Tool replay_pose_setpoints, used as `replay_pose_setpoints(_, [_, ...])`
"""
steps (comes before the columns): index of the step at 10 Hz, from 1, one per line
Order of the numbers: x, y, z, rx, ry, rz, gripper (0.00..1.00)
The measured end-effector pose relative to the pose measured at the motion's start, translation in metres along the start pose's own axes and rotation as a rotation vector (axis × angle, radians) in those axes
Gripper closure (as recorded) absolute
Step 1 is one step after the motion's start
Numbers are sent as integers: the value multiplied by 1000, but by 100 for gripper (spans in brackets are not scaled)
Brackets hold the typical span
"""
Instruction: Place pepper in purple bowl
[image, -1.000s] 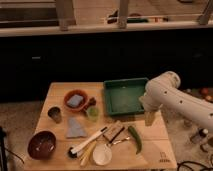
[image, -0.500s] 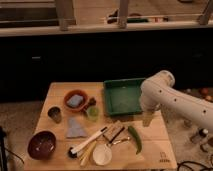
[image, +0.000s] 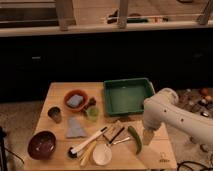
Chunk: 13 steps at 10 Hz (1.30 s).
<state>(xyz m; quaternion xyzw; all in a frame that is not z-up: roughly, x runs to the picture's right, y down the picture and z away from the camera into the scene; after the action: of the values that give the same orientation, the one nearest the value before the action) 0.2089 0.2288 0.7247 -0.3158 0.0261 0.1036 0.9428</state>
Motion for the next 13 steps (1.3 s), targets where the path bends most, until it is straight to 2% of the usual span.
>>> replay_pose_setpoints(5, [-14, 13, 36, -39, -8, 43, 20])
replay_pose_setpoints(8, [-18, 10, 49, -24, -28, 48, 20])
replay_pose_setpoints(13, [-17, 5, 67, -19, -46, 52, 22])
